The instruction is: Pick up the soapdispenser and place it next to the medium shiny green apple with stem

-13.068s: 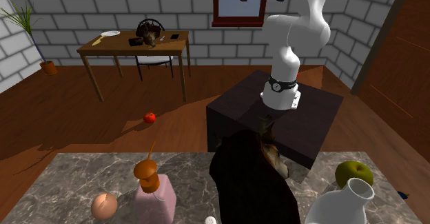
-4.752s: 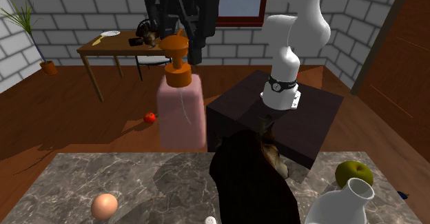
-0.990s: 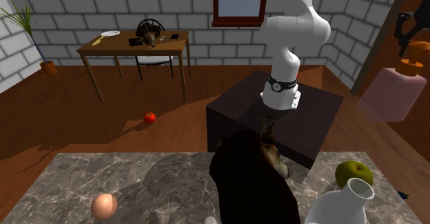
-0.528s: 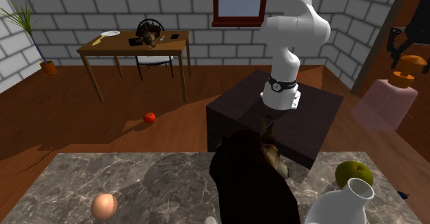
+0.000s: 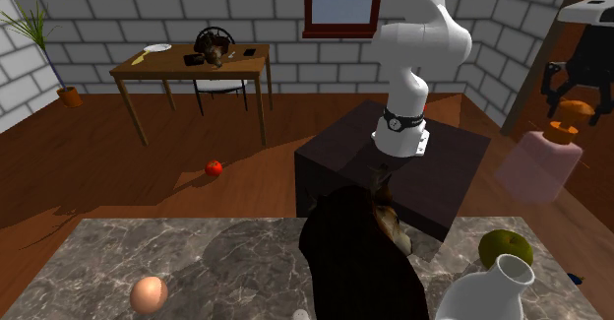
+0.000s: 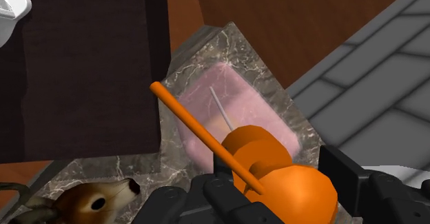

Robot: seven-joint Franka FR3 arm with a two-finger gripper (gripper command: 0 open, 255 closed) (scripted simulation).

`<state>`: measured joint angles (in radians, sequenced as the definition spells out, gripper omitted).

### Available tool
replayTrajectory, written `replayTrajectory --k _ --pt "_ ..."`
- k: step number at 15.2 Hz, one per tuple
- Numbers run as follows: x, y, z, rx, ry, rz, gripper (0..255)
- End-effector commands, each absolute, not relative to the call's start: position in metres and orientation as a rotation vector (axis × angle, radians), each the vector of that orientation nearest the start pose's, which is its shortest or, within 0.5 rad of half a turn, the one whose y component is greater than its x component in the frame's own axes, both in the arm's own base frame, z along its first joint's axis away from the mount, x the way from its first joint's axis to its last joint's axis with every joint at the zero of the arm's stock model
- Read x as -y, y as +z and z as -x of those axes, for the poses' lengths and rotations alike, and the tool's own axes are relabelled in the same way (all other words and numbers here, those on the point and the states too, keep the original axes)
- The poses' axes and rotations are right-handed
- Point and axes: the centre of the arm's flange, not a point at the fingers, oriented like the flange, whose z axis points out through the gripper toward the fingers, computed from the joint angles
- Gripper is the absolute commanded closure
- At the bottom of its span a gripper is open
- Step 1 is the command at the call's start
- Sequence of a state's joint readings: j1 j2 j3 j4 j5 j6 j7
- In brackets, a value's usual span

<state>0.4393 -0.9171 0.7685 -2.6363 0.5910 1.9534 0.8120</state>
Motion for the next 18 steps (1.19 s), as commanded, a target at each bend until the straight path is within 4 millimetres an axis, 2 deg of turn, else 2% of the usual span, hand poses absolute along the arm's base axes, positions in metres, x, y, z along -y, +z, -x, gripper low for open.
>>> replayTrajectory --k 1,18 --pt "-0.342 0.434 -0.091 -0.019 -0.15 3.059 255" --pt "-0.342 0.344 -0.091 -0.019 -0.15 3.059 255"
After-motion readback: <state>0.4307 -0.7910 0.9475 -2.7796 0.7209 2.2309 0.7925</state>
